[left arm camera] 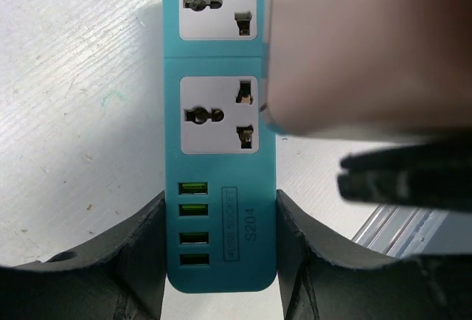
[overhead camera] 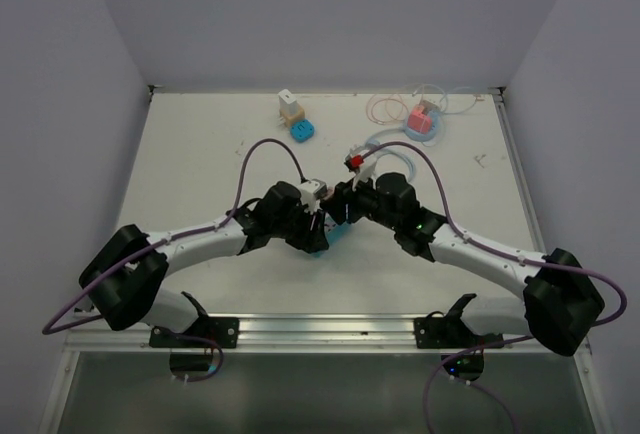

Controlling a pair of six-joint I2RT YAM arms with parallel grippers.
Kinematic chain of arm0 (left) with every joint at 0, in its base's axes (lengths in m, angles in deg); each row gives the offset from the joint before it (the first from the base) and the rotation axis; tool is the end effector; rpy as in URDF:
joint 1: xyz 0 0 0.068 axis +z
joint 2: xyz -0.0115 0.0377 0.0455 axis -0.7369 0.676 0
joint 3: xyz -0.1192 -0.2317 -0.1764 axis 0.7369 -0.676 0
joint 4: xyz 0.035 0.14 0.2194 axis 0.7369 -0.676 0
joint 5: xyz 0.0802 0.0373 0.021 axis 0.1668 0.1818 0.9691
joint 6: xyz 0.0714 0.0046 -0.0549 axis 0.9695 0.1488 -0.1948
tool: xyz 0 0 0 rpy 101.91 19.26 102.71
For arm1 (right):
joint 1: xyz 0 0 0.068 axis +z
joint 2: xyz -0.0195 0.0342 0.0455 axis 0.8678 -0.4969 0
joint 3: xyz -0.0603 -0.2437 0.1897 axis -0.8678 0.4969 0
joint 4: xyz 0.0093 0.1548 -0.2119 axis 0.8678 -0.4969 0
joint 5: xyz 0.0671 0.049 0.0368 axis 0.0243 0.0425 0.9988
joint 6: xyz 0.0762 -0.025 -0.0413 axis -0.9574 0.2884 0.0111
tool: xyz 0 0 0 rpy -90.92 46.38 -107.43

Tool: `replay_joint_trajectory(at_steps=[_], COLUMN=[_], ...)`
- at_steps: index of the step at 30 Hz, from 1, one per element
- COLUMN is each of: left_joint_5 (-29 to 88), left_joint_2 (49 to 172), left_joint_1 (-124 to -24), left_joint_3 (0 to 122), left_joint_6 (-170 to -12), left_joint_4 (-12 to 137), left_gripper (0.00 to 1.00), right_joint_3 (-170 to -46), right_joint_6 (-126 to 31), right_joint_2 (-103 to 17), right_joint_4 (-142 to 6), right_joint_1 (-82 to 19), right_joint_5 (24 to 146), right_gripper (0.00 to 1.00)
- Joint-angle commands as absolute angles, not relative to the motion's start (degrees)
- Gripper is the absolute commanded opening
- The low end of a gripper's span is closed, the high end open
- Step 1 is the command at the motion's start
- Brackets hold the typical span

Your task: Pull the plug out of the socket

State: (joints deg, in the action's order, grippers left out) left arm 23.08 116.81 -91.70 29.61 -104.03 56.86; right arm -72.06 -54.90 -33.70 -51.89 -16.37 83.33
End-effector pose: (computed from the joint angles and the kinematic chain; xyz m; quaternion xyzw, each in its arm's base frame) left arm 0.2074 -0.2305 0.1947 0.2033 0.8935 -0.3146 0.2479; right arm 0.2193 0.2231 0.2820 -0.2378 0.7637 0.3284 0.5023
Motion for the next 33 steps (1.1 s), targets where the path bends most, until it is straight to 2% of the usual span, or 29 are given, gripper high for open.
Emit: replay_joint_trajectory(at_steps=[1, 6, 10, 21, 25, 29, 33], left_joint_5=[23.26, 30.03, 39.07, 55.16, 60.71, 62.91, 63.62], left_joint_2=[114.45, 111.54, 110.57, 107.68, 103.90, 101.44, 100.38], left_joint_1=[-90.28, -85.53, -84.65, -80.35, -74.64, -66.74, -61.19], left_joint_3=[30.90, 29.40, 28.26, 26.85, 24.92, 22.72, 22.10], left_joint_6=[-105.51, -105.86, -106.91, -113.41, -117.28, -119.74, -122.99], left_joint_4=[60.65, 56.36, 54.77, 48.18, 45.10, 44.57, 44.75], left_gripper=[0.00, 0.00, 0.00, 0.00, 0.00, 0.00, 0.00], right_joint_3=[-71.05, -71.05, -72.98, -75.71, -76.68, -76.59, -75.19], right_joint_6=[-54.15, -57.74, -63.72, -72.78, -73.93, -74.80, -75.77], right_joint_2=[-32.16, -32.16, -33.56, -43.14, -44.46, -45.34, -45.26], right_joint_4=[-53.39, -61.37, -69.64, -82.22, -84.25, -86.09, -85.57], right_joint_1=[-16.17, -17.05, -20.12, -34.01, -37.08, -41.56, -45.35], right_joint_5=[77.14, 63.02, 57.63, 61.13, 61.83, 63.50, 66.14], right_gripper=[0.04, 0.01, 0.02, 0.03, 0.11, 0.14, 0.21])
